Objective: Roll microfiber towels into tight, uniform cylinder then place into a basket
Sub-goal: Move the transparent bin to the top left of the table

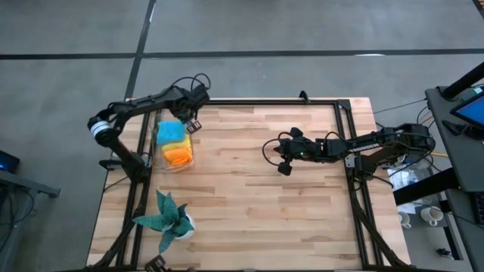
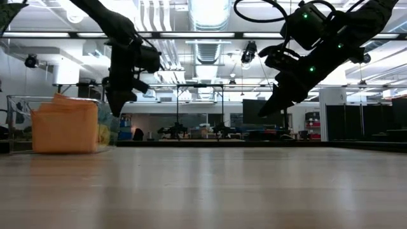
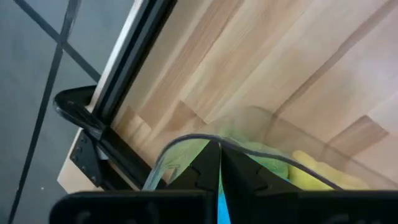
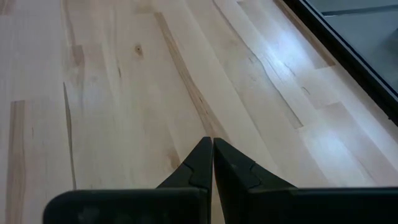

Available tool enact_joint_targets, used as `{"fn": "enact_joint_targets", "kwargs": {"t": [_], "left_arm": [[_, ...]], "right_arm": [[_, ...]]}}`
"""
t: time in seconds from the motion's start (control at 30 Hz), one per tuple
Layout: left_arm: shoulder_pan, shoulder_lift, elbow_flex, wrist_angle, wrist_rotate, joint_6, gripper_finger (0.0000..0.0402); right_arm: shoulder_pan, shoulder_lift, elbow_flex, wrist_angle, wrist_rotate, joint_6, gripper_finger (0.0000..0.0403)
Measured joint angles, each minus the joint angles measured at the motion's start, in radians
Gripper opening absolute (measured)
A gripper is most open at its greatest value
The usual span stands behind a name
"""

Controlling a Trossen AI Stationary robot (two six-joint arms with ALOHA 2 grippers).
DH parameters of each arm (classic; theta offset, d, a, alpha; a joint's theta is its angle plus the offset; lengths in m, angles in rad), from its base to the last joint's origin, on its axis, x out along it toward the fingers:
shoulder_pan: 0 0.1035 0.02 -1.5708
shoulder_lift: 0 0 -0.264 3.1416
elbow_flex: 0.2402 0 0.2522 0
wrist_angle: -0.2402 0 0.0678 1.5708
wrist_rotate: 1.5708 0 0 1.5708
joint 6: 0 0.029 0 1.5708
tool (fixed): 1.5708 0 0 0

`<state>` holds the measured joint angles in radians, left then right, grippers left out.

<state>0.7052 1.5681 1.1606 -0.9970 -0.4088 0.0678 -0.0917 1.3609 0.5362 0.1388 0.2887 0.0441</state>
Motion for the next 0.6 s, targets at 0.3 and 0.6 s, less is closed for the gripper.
{"fn": "enact_joint_targets", "kwargs": {"t": [0.3,0.6], "left_arm": [[-0.011,0.052,0.0,0.113,-0.015,0.025,0.0],[-0.026,0.052,0.017,0.293,0.051,0.065,0.0]], "right_arm": [[0.0,0.0,0.0,0.001,0.0,0.008,0.0009],[0.0,0.0,0.0,0.002,0.0,0.008,0.0009]]}}
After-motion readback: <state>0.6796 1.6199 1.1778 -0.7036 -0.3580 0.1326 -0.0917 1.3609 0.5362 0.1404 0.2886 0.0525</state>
